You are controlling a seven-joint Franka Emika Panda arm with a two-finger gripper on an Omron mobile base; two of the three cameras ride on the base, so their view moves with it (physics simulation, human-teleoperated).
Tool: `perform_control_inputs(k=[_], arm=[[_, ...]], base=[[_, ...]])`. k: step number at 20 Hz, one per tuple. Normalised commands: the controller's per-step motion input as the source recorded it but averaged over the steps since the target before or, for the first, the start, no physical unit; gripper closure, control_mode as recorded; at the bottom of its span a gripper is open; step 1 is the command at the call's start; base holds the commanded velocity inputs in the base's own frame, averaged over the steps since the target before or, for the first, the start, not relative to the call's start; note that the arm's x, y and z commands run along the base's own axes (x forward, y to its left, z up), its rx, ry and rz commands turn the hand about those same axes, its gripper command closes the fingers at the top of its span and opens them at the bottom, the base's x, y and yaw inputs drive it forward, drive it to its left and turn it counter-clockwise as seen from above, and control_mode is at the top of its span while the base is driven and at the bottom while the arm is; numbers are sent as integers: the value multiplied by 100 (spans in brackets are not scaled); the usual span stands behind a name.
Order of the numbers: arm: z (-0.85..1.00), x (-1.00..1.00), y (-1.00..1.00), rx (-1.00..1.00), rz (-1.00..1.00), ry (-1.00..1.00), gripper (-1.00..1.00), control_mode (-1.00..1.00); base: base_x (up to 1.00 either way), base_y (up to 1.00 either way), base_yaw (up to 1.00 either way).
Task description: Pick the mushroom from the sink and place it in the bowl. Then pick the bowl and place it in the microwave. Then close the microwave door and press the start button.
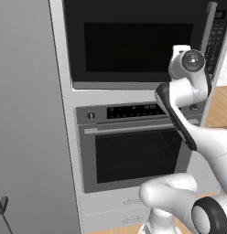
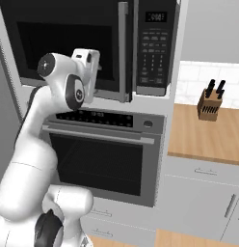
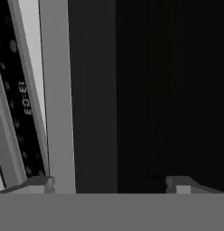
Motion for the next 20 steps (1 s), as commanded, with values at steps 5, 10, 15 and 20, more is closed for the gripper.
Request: perform_control_inputs(k=[5, 10, 15, 20], arm=[[0, 100, -9, 0, 4, 11, -100, -100], [0, 70, -1, 0, 2, 2, -100, -100], [0, -57, 3, 1, 15, -5, -100, -100], [3, -100, 6, 8, 18, -25, -100, -100]], base=[[0, 0, 0], [0, 0, 0], [0, 0, 0], [0, 0, 0]])
